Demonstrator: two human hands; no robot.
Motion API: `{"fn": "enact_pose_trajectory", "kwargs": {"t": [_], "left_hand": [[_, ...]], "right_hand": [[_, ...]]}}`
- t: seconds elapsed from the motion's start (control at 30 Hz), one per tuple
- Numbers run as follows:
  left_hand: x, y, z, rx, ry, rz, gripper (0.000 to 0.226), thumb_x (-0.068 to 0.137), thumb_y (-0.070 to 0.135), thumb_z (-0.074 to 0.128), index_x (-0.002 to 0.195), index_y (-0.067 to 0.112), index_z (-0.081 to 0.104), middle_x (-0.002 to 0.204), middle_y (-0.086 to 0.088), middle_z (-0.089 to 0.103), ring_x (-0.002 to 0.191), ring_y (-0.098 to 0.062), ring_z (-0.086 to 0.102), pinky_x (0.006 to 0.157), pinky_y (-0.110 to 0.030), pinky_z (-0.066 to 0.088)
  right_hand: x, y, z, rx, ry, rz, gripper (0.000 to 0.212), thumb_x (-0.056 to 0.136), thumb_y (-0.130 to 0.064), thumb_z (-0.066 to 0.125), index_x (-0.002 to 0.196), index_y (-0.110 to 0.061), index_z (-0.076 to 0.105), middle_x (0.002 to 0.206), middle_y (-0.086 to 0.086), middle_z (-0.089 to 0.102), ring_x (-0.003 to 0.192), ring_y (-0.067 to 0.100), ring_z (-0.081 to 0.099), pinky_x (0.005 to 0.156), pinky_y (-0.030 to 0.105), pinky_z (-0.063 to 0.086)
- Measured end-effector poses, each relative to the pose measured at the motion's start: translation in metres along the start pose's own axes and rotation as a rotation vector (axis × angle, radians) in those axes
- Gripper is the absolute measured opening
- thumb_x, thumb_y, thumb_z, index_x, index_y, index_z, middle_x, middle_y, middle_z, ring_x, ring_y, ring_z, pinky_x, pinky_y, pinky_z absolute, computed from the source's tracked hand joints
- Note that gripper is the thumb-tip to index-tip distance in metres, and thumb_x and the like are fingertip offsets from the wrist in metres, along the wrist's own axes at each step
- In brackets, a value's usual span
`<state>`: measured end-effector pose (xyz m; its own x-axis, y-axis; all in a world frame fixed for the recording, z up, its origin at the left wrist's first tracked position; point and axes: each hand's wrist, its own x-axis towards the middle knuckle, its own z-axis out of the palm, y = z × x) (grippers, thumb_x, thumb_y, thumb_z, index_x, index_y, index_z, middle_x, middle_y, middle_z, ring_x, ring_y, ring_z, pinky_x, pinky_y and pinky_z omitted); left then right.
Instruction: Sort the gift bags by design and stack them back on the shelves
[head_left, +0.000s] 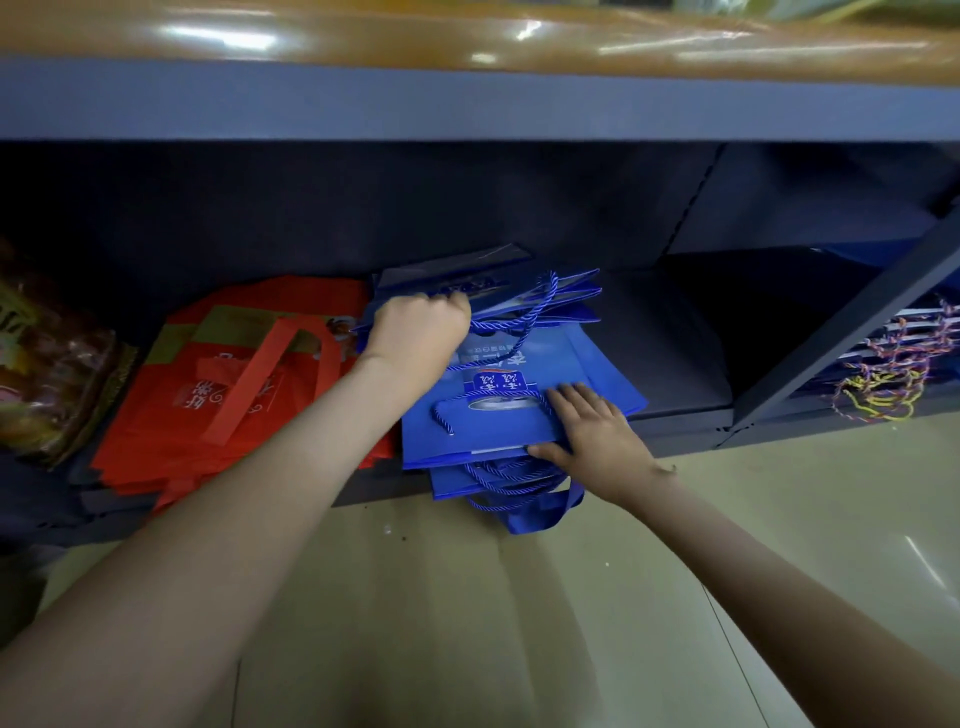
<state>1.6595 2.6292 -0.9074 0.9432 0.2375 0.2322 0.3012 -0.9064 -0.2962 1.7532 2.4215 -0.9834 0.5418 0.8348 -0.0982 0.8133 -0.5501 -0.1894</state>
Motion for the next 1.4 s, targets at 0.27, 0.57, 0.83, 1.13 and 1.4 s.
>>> {"fn": "enact_pose_trajectory", "kwargs": {"t": [0.27,0.57,0.83,1.13,1.4], "left_hand": [[-0.012,0.008,-0.004,-0.049,0.051,0.016,0.052,0.017,0.014,0.091,0.056,0.012,0.057,0.039,-0.001,0.051,0.030,-0.019,0.050,0.035,-0.014,0.032],[-0.027,0.078,-0.004,-0.030,0.007,0.078,0.044,0.024,0.018,0.084,0.064,0.012,0.067,0.045,0.000,0.056,0.036,-0.014,0.053,0.036,-0.014,0.031],[-0.072,0.113,0.027,-0.085,-0.083,0.123,0.088,0.085,0.068,0.020,0.152,0.011,0.008,0.155,-0.017,0.022,0.142,-0.032,0.021,0.115,-0.053,0.009],[-0.047,0.077,0.058,0.043,-0.177,0.135,0.105,0.077,0.082,0.032,0.150,0.012,0.001,0.155,-0.013,0.014,0.141,-0.033,0.018,0.113,-0.052,0.014],[-0.039,0.065,0.062,0.158,-0.022,0.107,0.097,0.073,0.085,0.020,0.132,0.013,0.047,0.120,-0.008,0.055,0.100,-0.023,0.052,0.087,-0.035,0.034]], "right_hand": [[-0.019,0.012,0.009,-0.132,0.286,-0.413,0.058,0.061,0.010,0.079,0.116,-0.002,0.065,0.117,0.013,0.067,0.106,0.032,0.065,0.094,0.045,0.045],[-0.037,0.025,-0.019,-0.306,0.686,-0.252,0.081,0.069,-0.047,0.075,0.132,-0.010,0.039,0.137,0.016,0.039,0.125,0.033,0.038,0.108,0.045,0.022],[-0.011,0.031,-0.002,-0.351,0.201,-0.224,0.110,0.045,-0.051,0.089,0.136,-0.009,0.043,0.129,0.012,0.059,0.118,0.034,0.057,0.095,0.059,0.043],[0.002,0.036,0.000,-0.392,0.190,-0.262,0.096,0.071,-0.067,0.060,0.147,-0.019,0.025,0.145,0.009,0.045,0.130,0.030,0.047,0.100,0.064,0.035],[0.017,0.044,-0.011,-0.441,0.233,-0.298,0.104,0.058,-0.058,0.080,0.141,-0.018,0.033,0.135,0.008,0.055,0.118,0.031,0.056,0.094,0.061,0.044]]}}
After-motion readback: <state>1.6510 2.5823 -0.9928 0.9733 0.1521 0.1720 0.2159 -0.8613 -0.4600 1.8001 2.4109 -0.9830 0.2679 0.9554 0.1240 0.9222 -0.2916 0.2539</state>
